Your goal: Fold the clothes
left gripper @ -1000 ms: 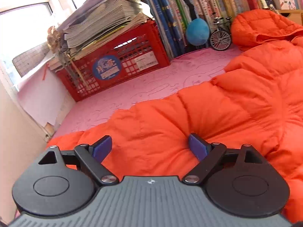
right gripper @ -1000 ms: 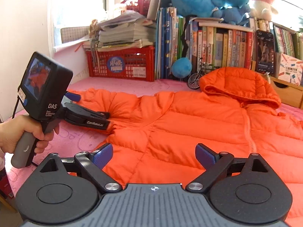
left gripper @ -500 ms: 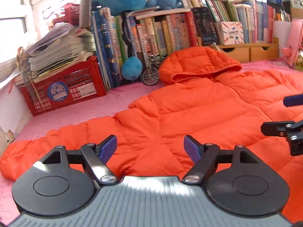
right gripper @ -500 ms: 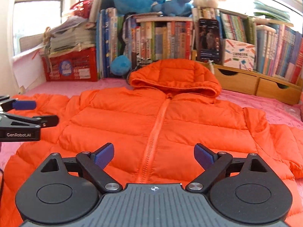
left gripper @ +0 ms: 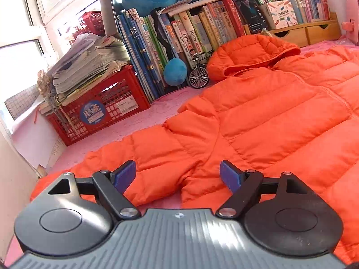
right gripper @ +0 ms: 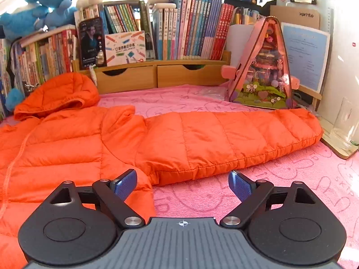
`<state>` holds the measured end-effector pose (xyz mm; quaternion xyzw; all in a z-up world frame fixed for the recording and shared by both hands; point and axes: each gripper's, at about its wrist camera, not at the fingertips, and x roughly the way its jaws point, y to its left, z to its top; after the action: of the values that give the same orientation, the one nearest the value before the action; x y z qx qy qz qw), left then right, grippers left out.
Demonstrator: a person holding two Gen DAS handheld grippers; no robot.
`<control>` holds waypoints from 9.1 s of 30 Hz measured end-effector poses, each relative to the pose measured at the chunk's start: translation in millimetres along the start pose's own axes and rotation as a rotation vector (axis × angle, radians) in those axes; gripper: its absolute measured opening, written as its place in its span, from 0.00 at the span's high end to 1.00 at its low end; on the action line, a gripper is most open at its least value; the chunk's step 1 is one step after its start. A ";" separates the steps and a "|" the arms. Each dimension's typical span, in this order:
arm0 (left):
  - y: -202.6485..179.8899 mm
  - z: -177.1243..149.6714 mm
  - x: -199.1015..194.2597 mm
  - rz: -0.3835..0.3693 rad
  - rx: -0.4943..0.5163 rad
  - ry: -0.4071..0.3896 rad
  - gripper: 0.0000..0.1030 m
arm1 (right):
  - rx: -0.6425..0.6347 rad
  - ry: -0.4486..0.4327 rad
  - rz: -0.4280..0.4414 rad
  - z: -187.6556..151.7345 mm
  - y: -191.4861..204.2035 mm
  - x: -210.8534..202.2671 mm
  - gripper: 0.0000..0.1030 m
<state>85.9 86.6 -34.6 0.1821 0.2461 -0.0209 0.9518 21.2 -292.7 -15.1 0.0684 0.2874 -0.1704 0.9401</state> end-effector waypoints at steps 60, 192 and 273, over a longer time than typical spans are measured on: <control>-293.8 123.2 15.9 -0.488 0.263 -0.095 0.13 | 0.570 -0.080 0.036 6.7 -214.4 30.9 0.00; -59.8 46.9 58.8 -0.189 -0.398 0.121 0.15 | 0.150 -0.032 0.210 65.4 41.4 74.1 0.07; 272.4 -88.4 62.0 0.388 -1.140 0.034 0.69 | -0.467 0.081 0.481 -5.4 414.1 90.7 0.00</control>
<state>134.9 375.3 -44.3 -0.3151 0.1958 0.2914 0.8817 237.7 69.2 -58.0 -0.0763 0.3317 0.1296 0.9313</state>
